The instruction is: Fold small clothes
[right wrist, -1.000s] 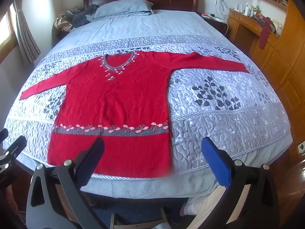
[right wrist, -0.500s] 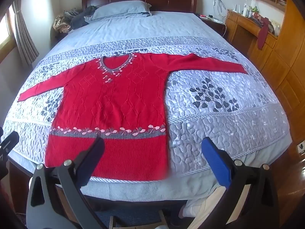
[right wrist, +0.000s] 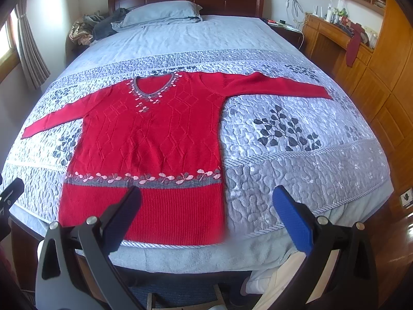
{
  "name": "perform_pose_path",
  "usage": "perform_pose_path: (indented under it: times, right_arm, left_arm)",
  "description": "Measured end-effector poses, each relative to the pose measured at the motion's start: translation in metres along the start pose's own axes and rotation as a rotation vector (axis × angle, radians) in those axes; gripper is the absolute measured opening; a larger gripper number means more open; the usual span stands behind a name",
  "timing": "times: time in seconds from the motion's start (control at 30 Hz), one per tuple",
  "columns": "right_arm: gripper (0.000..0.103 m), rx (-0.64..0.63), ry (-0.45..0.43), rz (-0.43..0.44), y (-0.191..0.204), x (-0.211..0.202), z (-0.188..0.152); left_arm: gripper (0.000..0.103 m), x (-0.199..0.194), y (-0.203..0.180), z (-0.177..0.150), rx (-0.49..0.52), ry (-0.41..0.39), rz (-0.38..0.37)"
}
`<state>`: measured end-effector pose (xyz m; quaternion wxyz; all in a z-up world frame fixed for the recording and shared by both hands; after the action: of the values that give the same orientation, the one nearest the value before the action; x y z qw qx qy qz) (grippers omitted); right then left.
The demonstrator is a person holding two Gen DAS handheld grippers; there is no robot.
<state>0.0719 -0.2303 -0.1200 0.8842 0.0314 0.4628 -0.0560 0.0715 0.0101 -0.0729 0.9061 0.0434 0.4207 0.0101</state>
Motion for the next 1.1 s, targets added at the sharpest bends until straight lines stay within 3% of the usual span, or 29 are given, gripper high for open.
perform_pose_path:
  times: [1.1]
  right_arm:
    - [0.101, -0.002, 0.029, -0.001, -0.0019, 0.006, -0.0077]
  left_arm:
    - [0.099, 0.0016, 0.0031, -0.0019, -0.008, 0.0, -0.001]
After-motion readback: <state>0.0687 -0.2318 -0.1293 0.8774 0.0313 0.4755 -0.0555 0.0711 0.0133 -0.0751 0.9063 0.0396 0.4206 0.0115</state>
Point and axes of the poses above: each gripper's, at about its wrist camera, not at the fingertips, and x roughly the way its jaws point, y to its left, z to its top, the point moved 10 cm from there along x, roughly the way its jaws point, and after that the axes turned 2 degrees about z, right-handed, at the moved point
